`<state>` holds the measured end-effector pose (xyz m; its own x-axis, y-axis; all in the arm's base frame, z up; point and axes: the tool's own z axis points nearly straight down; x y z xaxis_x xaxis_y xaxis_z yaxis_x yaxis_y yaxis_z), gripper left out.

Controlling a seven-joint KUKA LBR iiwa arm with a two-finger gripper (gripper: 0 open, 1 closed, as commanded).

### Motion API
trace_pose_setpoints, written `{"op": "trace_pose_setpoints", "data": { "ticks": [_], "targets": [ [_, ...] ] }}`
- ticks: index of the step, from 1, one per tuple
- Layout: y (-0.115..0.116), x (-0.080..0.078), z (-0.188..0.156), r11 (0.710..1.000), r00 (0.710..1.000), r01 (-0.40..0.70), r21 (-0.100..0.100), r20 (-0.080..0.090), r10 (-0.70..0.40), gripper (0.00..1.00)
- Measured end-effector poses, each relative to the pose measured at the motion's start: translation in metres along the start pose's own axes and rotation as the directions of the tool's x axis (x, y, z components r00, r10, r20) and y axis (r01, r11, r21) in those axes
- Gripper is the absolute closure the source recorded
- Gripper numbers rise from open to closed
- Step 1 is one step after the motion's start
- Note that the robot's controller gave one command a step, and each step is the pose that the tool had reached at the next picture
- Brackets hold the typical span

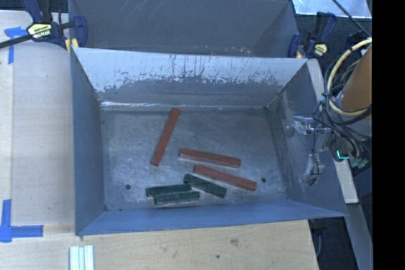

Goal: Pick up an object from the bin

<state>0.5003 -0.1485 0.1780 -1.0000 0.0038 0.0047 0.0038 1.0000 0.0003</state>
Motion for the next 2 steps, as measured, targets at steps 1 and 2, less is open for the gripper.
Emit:
{"op": "trace_pose_setpoints", "data": {
  "ticks": [1, 2],
  "targets": [
    [0.052, -0.008, 0.112, 0.992, 0.992, 0.127, -0.002, 0.001, -0.127, 0.00],
    [0.104, -0.013, 0.101, 0.986, 0.986, 0.166, -0.001, 0.006, -0.166, 0.00]
  ]
}}
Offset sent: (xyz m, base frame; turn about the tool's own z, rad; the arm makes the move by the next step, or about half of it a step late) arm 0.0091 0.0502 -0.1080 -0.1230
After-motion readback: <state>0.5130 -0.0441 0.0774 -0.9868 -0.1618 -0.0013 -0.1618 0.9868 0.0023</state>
